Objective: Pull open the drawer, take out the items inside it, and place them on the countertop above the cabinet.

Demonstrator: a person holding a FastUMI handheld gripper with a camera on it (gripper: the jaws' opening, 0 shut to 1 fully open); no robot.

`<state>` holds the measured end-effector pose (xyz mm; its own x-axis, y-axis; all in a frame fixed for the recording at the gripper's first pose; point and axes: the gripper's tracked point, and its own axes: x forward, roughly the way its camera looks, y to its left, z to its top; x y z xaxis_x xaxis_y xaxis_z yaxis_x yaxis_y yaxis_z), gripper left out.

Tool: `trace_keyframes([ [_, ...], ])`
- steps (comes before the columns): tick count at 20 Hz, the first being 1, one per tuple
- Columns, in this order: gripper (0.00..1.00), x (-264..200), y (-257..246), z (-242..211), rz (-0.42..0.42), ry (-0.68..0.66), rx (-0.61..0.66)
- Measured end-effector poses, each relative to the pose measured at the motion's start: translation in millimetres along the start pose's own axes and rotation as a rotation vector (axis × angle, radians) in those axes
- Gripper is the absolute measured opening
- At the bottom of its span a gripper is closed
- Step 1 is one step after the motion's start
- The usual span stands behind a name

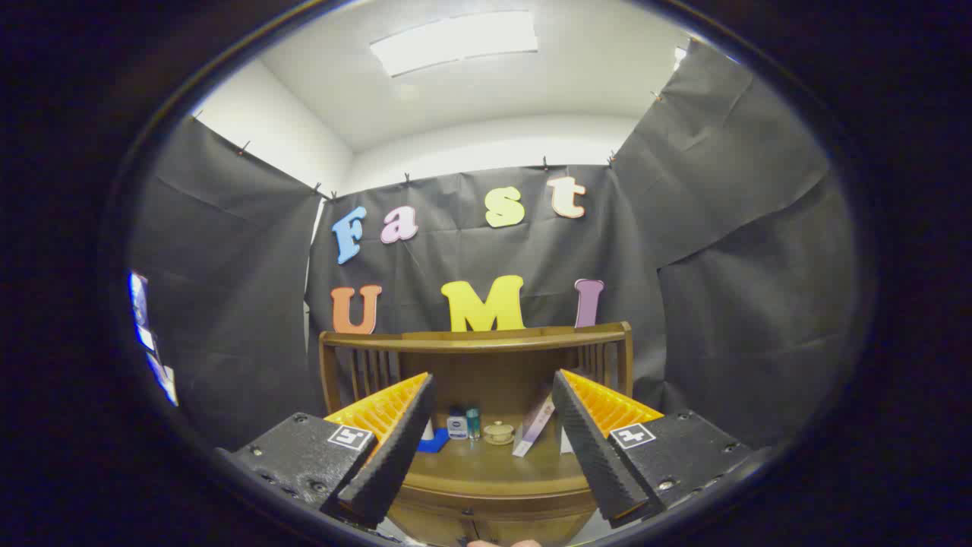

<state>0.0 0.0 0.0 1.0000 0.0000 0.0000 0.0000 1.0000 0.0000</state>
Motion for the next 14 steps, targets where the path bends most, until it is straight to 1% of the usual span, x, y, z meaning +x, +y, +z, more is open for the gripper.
trace_keyframes([
  [7,0.98,3.4,23.3,-0.4,0.020,0.004,0.042],
  [11,0.98,6.5,14.3,-3.4,-0.005,0.007,0.047],
  [14,0.98,10.6,11.9,-17.1,-0.014,0.026,0.051],
])
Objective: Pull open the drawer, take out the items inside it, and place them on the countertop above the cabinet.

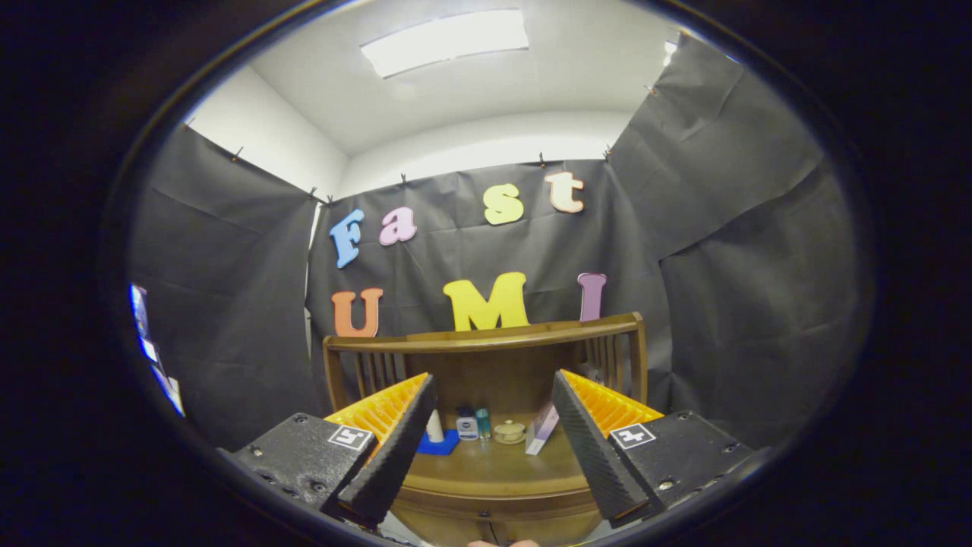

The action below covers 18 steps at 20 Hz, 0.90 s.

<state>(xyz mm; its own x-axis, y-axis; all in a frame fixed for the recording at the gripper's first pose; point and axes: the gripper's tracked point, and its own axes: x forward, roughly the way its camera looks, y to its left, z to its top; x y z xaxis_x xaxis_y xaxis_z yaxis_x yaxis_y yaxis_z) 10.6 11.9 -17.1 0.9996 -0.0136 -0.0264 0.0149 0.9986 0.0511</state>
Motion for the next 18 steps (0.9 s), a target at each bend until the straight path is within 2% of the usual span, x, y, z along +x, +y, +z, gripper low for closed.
trace_keyframes([
  [10,0.98,16.1,5.4,-48.4,0.021,0.038,-0.012],
  [18,0.98,44.1,5.3,-139.9,0.025,0.125,0.015],
])
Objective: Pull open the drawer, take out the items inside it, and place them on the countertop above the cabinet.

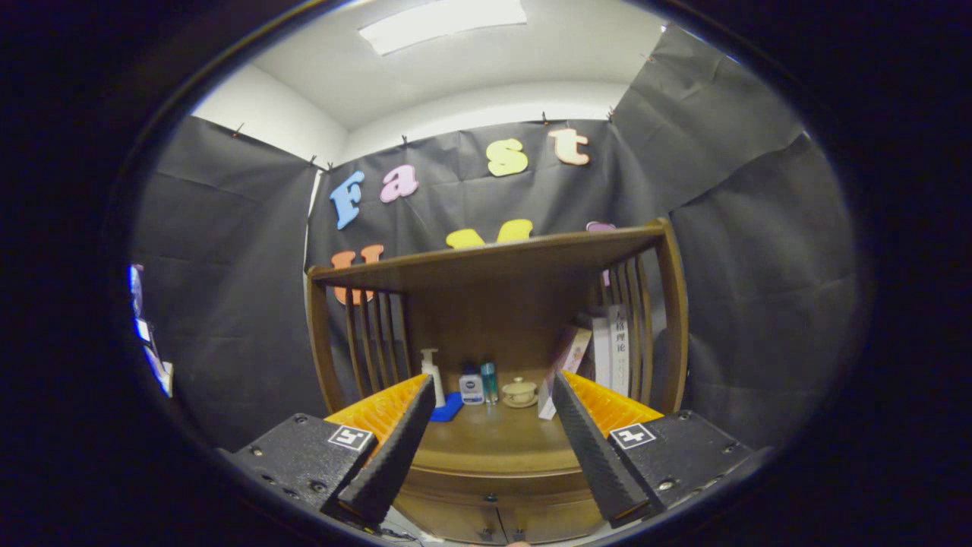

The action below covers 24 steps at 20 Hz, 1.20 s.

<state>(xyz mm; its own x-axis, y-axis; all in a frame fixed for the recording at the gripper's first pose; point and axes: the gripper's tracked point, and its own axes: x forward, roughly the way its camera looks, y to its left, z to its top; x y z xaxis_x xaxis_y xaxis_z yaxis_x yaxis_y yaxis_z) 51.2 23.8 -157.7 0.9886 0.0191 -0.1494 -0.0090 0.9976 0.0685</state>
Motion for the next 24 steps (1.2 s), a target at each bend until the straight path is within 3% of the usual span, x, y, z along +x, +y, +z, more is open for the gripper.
trace_keyframes([
  [6,0.98,34.3,-10.7,-89.0,-0.045,0.082,-0.038],
  [13,0.96,65.0,-7.8,-180.5,-0.026,0.209,0.024],
  [24,0.74,91.9,-24.7,-279.9,-0.105,0.356,-0.017],
])
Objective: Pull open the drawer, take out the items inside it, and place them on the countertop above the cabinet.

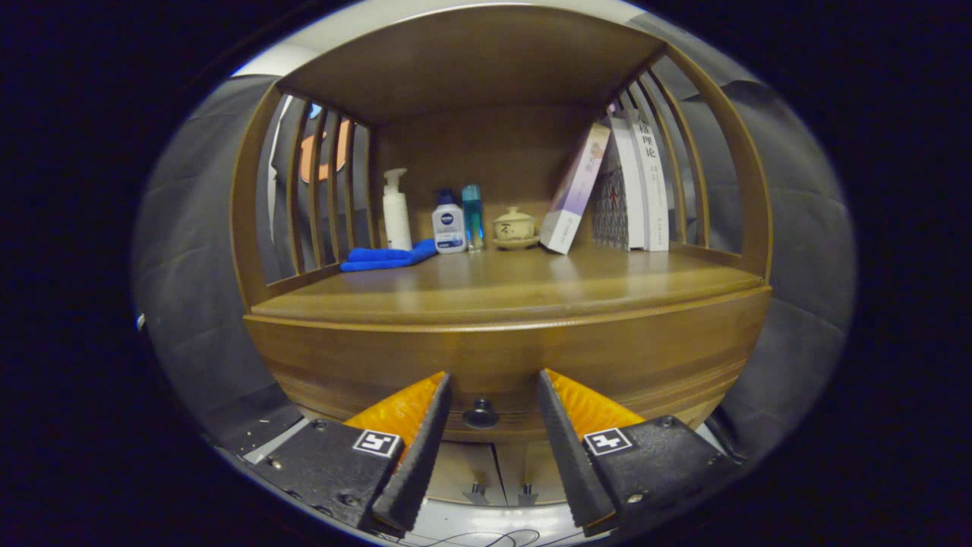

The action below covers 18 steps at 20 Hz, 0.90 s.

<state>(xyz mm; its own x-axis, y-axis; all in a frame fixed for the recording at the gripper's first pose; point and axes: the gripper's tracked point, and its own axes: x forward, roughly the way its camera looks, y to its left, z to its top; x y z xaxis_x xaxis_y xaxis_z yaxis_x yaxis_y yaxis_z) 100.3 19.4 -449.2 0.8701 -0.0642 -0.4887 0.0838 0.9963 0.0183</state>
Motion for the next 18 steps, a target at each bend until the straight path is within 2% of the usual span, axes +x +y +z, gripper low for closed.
trace_keyframes([
  [2,0.64,1.4,1.5,-3.8,-0.008,0.000,0.000],
  [7,0.53,7.1,4.3,-17.8,-0.022,0.019,-0.014],
  [9,0.50,8.5,10.8,-21.4,0.000,0.018,0.005],
  [14,0.28,7.4,11.4,-23.7,0.008,0.021,-0.014],
  [18,0.22,7.8,10.0,-25.4,0.008,0.027,-0.038],
])
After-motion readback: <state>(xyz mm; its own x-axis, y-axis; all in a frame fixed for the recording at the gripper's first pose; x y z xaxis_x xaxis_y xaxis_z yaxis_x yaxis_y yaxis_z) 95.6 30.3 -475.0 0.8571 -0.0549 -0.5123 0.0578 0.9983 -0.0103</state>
